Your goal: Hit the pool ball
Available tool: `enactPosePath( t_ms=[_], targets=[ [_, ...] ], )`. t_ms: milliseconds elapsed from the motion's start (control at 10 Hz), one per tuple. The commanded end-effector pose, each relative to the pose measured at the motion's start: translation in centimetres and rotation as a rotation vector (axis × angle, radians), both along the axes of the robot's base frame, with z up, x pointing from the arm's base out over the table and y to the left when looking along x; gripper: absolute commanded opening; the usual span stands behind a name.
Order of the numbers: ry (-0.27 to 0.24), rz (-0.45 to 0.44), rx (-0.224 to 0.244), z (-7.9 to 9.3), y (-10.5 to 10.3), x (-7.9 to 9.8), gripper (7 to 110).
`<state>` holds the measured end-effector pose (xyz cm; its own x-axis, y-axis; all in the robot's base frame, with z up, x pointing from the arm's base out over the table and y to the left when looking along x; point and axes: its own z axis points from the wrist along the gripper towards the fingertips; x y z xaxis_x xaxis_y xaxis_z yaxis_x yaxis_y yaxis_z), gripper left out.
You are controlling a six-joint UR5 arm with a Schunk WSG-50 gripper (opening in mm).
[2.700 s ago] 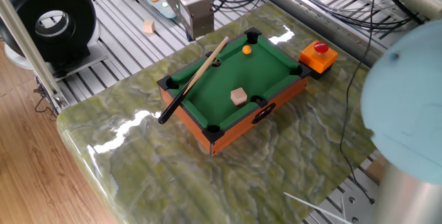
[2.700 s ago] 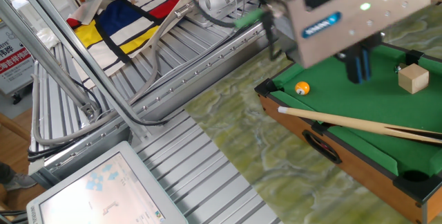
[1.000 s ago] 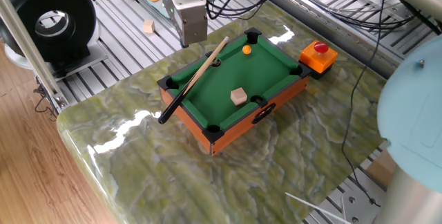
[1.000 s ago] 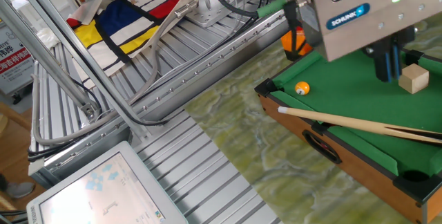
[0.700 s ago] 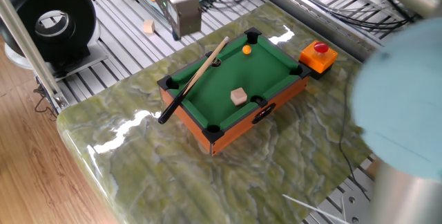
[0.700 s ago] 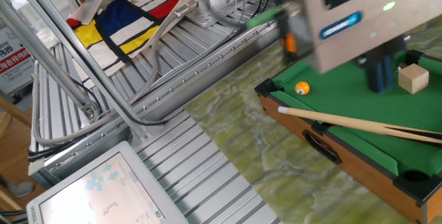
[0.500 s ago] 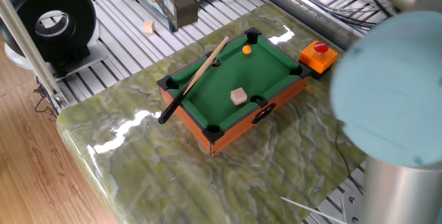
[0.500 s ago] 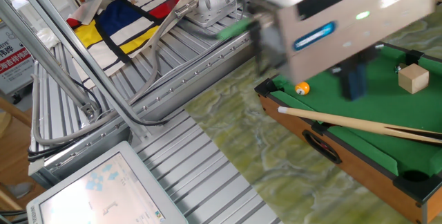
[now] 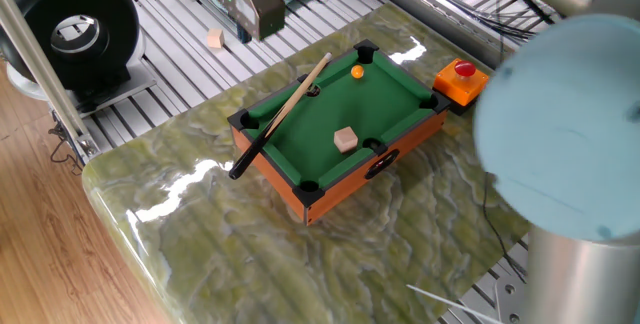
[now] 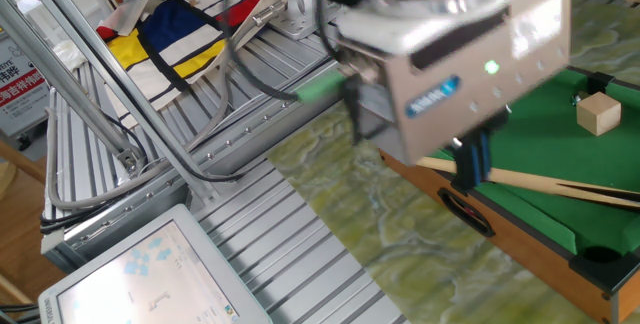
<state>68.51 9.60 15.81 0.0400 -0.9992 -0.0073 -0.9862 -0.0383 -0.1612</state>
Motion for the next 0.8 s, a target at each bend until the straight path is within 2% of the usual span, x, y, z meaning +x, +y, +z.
enactPosePath(
  t_ms=[0,200,400,700],
  targets=[
    [-0.042,0.024,0.028,-2.1,0.9,-2.2,7],
    [-0.036,0.031,0.018,-2.5,0.2,-2.8,7],
    [-0.014,-0.006,0.005,-3.1,-0.7,-4.0,7],
    [0.002,-0.018,0.012,-3.6,-1.6,-4.7,7]
  ],
)
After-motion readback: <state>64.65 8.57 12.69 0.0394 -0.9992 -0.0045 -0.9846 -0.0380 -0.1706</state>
